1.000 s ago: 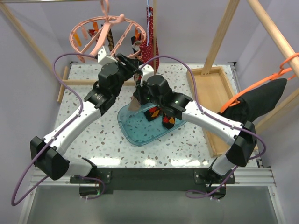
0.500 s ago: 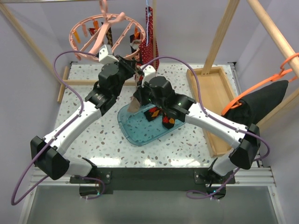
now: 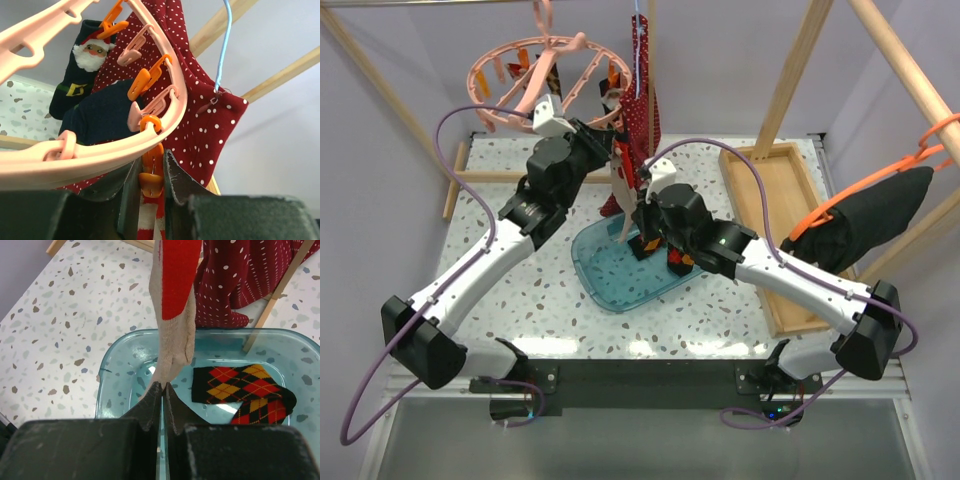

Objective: Remove the socks clipped to the hanger

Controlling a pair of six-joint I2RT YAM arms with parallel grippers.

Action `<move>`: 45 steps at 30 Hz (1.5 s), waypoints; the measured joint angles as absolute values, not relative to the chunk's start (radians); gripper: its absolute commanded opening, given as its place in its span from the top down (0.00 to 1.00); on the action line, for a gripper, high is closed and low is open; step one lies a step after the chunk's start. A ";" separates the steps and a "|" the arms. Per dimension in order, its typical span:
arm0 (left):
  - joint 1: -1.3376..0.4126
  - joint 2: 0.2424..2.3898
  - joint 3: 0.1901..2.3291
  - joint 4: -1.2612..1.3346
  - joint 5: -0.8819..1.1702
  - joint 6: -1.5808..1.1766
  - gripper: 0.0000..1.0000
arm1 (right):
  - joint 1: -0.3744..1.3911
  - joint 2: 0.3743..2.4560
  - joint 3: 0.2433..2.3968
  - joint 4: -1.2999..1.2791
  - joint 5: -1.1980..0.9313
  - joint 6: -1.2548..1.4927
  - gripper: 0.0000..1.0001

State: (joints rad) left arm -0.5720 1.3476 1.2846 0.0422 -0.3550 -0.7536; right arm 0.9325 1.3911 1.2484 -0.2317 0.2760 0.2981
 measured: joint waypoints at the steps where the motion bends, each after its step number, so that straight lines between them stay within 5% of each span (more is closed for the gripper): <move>1: -0.572 1.343 1.282 0.044 -0.346 -0.746 1.00 | 0.931 1.390 1.247 -0.232 0.279 0.297 1.00; 29: -0.572 1.225 1.166 0.156 -0.132 -0.556 1.00 | 0.792 1.371 1.247 -0.348 0.206 0.292 1.00; 30: -0.572 1.225 1.166 0.157 -0.130 -0.553 0.98 | 0.794 1.371 1.257 -0.348 0.179 0.287 1.00; 31: -0.572 1.225 1.166 0.158 -0.130 -0.548 0.77 | 0.799 1.371 1.267 -0.349 0.161 0.283 1.00; 34: -0.572 1.227 1.169 0.150 -0.136 -0.540 0.46 | 0.837 1.371 1.308 -0.352 0.133 0.260 1.00; 38: -0.572 1.236 1.176 0.141 -0.146 -0.539 0.35 | 0.916 1.371 1.363 -0.349 0.138 0.238 1.00; 45: -0.572 1.282 1.203 0.118 -0.191 -0.558 0.29 | 0.939 1.364 1.365 -0.321 0.167 0.202 1.00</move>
